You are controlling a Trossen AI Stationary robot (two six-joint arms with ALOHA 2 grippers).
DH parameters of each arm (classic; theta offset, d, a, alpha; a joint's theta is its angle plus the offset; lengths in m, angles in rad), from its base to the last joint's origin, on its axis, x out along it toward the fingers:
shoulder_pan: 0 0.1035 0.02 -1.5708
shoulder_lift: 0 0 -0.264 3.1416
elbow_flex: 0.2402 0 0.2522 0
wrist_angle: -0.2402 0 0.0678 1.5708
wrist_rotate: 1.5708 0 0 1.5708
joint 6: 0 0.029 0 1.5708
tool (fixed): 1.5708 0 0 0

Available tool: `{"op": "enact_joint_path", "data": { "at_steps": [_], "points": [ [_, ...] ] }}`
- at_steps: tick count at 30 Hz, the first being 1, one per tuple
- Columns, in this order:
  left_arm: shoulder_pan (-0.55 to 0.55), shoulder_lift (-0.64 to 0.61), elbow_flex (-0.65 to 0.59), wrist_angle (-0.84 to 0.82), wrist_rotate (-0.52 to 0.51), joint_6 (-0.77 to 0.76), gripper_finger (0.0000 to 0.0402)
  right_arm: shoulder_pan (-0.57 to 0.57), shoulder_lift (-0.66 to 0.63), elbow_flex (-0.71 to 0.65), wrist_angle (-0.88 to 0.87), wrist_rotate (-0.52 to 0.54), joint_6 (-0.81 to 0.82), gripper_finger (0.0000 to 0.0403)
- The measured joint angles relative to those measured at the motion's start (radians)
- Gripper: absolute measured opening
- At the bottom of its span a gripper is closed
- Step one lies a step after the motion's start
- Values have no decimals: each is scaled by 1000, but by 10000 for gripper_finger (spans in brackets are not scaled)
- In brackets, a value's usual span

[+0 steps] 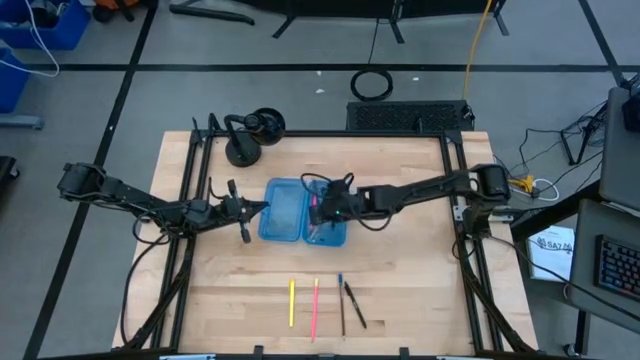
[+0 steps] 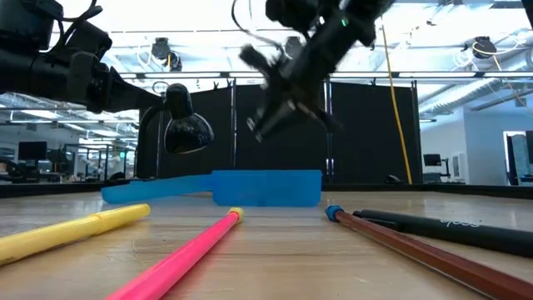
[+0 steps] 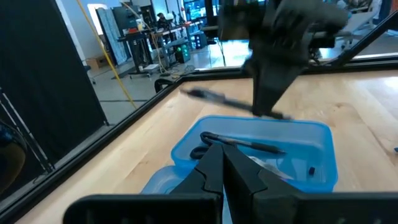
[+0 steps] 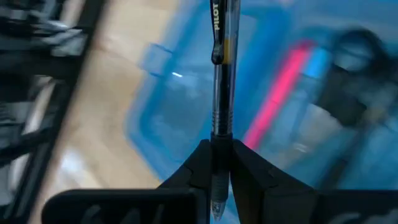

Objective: Pick & place school supplies into a supply box
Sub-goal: Put the black transparent pen into the blue supply box

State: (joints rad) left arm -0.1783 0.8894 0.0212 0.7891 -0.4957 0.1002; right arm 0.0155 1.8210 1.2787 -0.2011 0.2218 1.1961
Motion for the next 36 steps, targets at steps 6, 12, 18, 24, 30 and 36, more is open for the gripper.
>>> {"op": "enact_joint_path", "data": {
  "at_steps": [6, 12, 18, 24, 30, 36],
  "points": [
    [0, 0, 0, -2, 0, 28, 8, -25, 0, -78, 5, -96, 122, 27],
    [0, 0, 0, 12, 1, 35, 8, -29, 0, -94, -10, -96, 165, 27],
    [0, 0, 0, 45, 3, 36, 8, -54, 12, -94, -44, -97, 193, 27],
    [0, 0, 0, 46, 5, 36, 8, -82, 40, -94, -52, -128, 179, 27],
    [0, 0, 0, 45, 6, 54, 8, -98, 82, -94, -49, -176, 176, 27],
    [0, 0, 0, 33, 6, 53, 8, -100, 85, -93, -38, -169, 151, 35]
  ]
}}
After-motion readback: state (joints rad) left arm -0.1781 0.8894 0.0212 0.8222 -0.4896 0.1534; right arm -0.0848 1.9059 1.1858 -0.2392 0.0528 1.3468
